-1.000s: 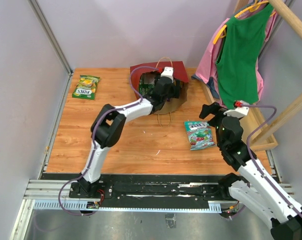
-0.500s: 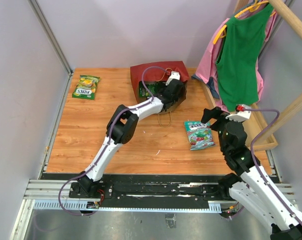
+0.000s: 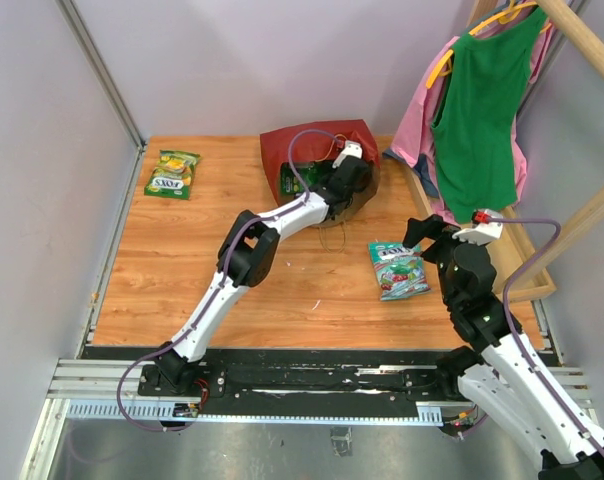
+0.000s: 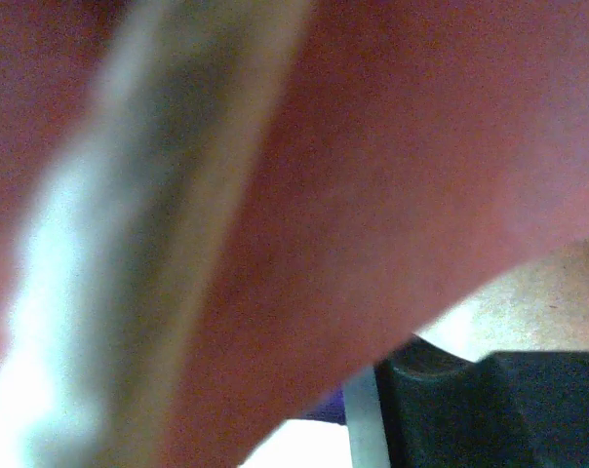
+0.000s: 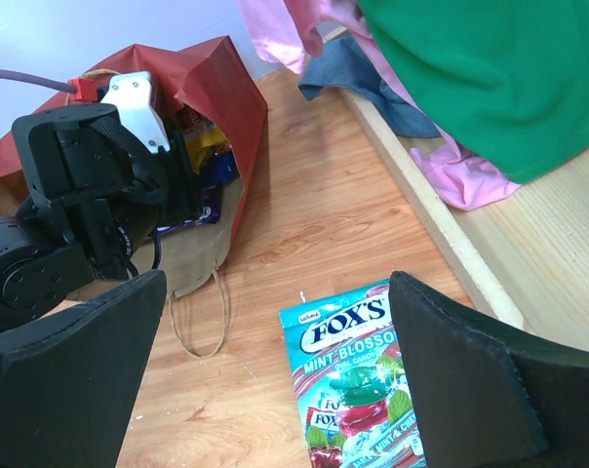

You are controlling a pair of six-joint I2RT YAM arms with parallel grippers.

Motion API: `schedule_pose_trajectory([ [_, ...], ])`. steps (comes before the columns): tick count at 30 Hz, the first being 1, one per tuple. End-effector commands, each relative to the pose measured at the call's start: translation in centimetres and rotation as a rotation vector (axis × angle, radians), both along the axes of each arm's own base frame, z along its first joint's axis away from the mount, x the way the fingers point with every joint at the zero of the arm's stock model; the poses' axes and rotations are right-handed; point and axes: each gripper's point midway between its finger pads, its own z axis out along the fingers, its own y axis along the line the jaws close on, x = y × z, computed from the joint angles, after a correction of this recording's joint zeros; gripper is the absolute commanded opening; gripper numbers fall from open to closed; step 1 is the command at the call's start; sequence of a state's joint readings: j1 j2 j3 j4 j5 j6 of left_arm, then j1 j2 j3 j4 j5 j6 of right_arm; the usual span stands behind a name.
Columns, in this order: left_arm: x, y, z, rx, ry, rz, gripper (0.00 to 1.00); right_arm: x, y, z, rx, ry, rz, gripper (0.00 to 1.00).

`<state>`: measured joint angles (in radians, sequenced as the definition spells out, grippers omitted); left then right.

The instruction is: Take the snacks out of the paper bag

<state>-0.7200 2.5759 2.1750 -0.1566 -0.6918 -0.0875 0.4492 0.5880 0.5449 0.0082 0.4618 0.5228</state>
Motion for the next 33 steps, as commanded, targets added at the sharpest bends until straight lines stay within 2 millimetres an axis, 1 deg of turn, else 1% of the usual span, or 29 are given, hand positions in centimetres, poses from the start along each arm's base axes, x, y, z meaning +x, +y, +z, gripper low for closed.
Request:
schedule_pose_trajectory([
  [1, 0.6, 2.4, -1.5, 0.056, 0.032, 0.042, 0.33, 0.1, 0.3, -0.5, 0.001, 0.012, 0.022, 0.98],
  [5, 0.6, 3.3, -0.5, 0.062, 0.018, 0.051, 0.07, 0.3, 0.7, -0.6, 0.007, 0.017, 0.041, 0.98],
  [6, 0.6, 3.4, -0.2, 0.065, 0.013, 0.052, 0.02, 0.3, 0.8, -0.6, 0.006, 0.019, 0.043, 0.99],
  [7, 0.5, 3.5, 0.6, 0.06, 0.002, 0.051, 0.01, 0.3, 0.8, -0.6, 0.006, 0.019, 0.045, 0.99],
  [8, 0.3, 3.7, 0.7, 0.062, 0.003, 0.05, 0.01, 0.3, 0.8, -0.5, 0.008, 0.018, 0.046, 0.99],
  [12, -1.1, 4.0, 2.2, 0.04, -0.008, 0.032, 0.01, 0.4, 1.0, -0.4, 0.016, 0.017, 0.051, 0.99],
  [15, -3.0, 3.9, 3.6, 0.027, -0.034, -0.001, 0.01, 0.4, 1.1, -0.5, 0.021, 0.02, 0.055, 0.99],
  [19, -6.0, 3.8, 4.9, 0.019, -0.074, -0.035, 0.01, 0.6, 1.4, -0.6, 0.028, 0.025, 0.066, 0.99],
  [23, -8.1, 4.4, 6.1, -0.025, -0.092, -0.039, 0.01, 0.6, 1.7, -0.5, 0.033, 0.023, 0.081, 0.99],
  [29, -10.3, 5.7, 8.4, -0.093, -0.119, -0.039, 0.01, 0.5, 1.8, -0.5, 0.038, 0.021, 0.088, 0.99],
  [31, -10.8, 6.0, 8.9, -0.112, -0.12, -0.043, 0.01, 0.6, 2.0, -0.5, 0.041, 0.022, 0.092, 0.98],
  [33, -11.2, 5.9, 8.5, -0.12, -0.106, -0.059, 0.01, 0.6, 2.1, -0.5, 0.044, 0.024, 0.095, 0.99],
])
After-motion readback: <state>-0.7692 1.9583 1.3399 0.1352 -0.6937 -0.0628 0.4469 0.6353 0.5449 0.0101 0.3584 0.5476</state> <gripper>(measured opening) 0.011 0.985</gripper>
